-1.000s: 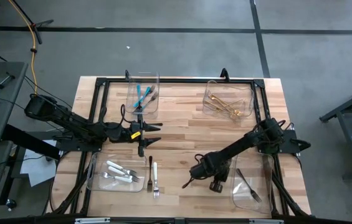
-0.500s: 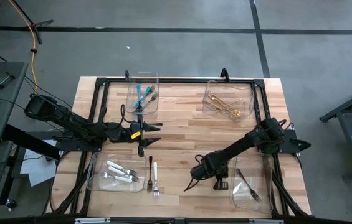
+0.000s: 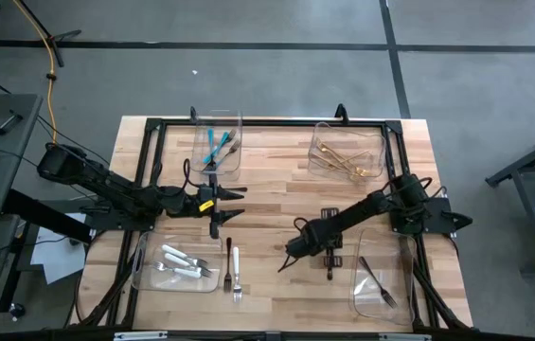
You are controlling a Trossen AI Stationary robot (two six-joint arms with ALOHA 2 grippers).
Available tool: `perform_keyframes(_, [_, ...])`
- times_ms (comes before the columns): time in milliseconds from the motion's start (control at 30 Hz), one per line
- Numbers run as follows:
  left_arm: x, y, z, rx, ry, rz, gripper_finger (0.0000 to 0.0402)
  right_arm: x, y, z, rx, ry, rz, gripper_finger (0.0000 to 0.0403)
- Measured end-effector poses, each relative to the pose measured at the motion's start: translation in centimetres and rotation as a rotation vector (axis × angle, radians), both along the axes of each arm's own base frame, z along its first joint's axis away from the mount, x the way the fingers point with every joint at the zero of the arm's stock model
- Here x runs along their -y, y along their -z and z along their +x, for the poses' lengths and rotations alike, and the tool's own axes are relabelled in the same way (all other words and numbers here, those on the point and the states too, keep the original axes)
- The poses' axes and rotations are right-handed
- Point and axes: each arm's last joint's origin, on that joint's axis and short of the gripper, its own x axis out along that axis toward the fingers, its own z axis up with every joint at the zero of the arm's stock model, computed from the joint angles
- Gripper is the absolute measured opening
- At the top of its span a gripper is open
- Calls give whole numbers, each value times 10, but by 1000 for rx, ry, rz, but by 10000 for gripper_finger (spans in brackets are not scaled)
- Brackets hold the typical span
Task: Sort silverware by color (type)
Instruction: Put the black fork into the bottom right transparent bin
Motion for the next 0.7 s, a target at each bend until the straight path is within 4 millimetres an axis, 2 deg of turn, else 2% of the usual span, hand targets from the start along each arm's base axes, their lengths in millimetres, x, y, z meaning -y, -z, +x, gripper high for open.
perform_keyframes(400, [0,0,0,0,0,0,186,21,-4,16,75,41,-29,0])
perform_keyframes(533, [0,0,0,-1,0,0,186,23,-13,36,221,39,-53,0])
perform_keyframes(700, [0,0,0,-1,0,0,186,21,-26,61,400,28,9,0])
